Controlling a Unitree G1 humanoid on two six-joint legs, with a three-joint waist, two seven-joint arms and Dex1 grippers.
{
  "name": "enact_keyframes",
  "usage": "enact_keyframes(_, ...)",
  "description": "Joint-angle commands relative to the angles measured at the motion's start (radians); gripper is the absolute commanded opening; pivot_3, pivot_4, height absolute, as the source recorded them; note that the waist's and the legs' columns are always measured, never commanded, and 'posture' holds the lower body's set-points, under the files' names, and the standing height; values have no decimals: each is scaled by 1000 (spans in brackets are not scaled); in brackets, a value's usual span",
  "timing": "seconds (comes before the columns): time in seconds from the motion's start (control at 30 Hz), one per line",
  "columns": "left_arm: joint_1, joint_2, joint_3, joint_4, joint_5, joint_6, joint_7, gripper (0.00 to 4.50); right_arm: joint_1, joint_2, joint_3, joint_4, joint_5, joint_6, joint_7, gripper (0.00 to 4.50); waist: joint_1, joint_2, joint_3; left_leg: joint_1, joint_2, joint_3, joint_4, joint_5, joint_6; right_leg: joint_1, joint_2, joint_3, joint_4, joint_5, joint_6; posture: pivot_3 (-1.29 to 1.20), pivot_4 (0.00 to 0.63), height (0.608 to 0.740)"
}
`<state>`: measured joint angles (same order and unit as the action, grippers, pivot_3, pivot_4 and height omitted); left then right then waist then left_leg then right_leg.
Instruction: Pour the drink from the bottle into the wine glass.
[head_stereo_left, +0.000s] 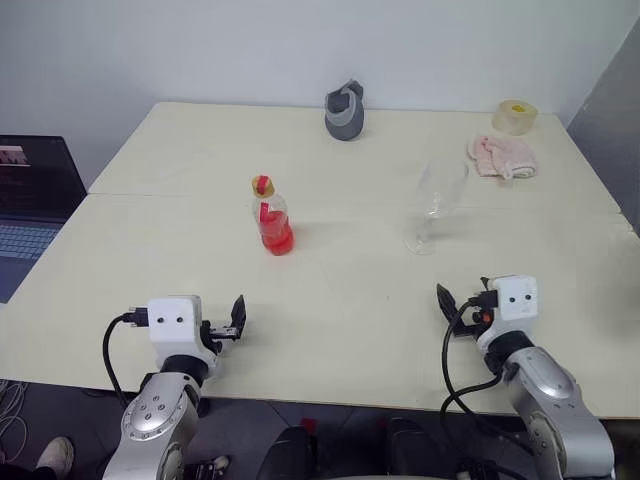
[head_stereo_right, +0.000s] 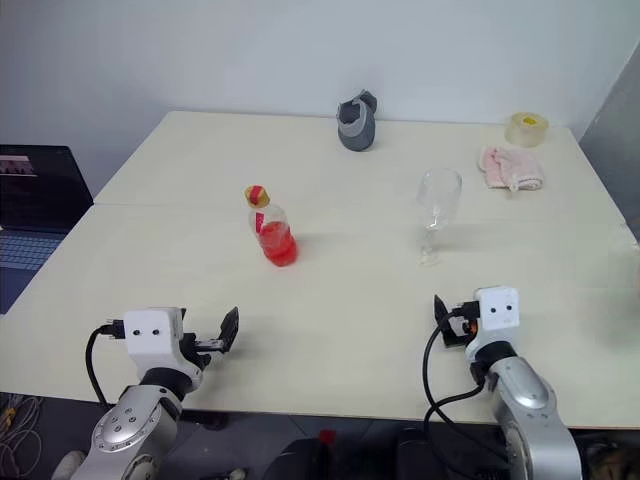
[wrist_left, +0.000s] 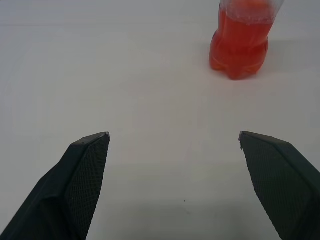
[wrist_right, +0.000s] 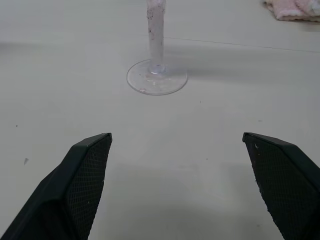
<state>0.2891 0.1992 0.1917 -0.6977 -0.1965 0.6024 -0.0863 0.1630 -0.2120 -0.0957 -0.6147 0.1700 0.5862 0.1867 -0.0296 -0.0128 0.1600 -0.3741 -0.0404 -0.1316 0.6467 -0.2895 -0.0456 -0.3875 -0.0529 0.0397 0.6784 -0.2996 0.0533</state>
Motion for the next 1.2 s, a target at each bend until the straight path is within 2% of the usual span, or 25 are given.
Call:
enact_keyframes(0.03, 1, 15, -5, -41, 17, -6, -2, 4453, -9, 0, -4, -40, 13, -14, 0, 4500, 0, 0, 0, 0, 0, 0, 0, 0, 0, 0, 0, 0, 0, 0, 0, 0, 150, 740)
enact_keyframes(0.67, -25, 10, 4, -12, 12, -47, -13, 4453, -20, -23, 2, -20, 24, -34, 33, 4500, 0, 0, 0, 0, 0, 0, 0, 0, 0, 0, 0, 0, 0, 0, 0, 0, 150, 740)
enact_keyframes(0.83, -55, 34, 14, 23, 11, -70, -37, 4453, -52, -50, -9, -6, 124, -47, 149, 4500, 0, 0, 0, 0, 0, 0, 0, 0, 0, 0, 0, 0, 0, 0, 0, 0, 150, 740)
enact_keyframes(1.07, -152, 99, 68, 166, -74, -143, -159, 4453, -102, -145, -3, 32, 289, -101, 400, 4500, 0, 0, 0, 1, 0, 0, 0, 0, 1, 1, 0, -1, 0, 0, 0, 0, 150, 740)
enact_keyframes(1.2, -214, 141, 55, 278, -79, -195, -239, 4453, -128, -200, 45, 68, 295, -185, 527, 4500, -1, -1, 1, 1, 0, 0, 0, 0, 1, 2, 0, -1, 0, 0, 0, 0, 150, 740)
